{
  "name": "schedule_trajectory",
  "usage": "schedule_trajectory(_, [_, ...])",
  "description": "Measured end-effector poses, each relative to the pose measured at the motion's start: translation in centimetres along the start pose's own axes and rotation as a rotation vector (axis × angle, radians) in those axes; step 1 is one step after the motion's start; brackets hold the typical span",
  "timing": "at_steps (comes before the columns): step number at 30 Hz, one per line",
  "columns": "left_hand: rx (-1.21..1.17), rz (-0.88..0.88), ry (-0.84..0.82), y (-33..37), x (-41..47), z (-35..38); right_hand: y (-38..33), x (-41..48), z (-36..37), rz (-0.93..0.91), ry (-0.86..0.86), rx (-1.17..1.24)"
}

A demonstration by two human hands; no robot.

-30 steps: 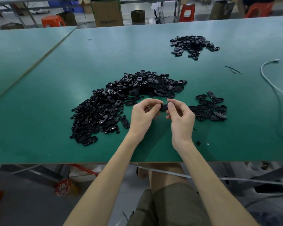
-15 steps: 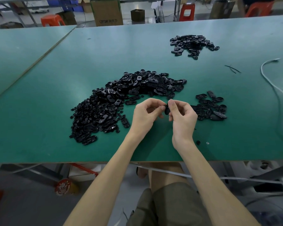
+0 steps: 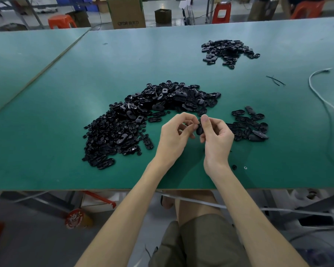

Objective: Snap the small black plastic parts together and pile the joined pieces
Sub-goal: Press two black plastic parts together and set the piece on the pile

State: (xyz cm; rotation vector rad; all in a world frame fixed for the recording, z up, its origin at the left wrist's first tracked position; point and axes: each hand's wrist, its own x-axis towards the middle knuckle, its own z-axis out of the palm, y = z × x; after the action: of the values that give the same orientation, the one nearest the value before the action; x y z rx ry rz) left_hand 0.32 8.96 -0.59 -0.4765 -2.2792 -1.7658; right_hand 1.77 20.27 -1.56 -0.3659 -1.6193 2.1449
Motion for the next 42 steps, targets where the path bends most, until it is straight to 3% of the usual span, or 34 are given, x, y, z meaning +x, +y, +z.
schedule_trajectory(32, [0.086, -0.128, -0.030, 0.07, 0.00, -0.39, -0.25, -0.18, 0.27, 0.002, -0.020, -0.008])
schedule_trajectory(42, [0.138, -0.043, -0.051, -0.11, -0.11, -0.12, -0.14, -0.11, 0.24, 0.001, -0.018, -0.064])
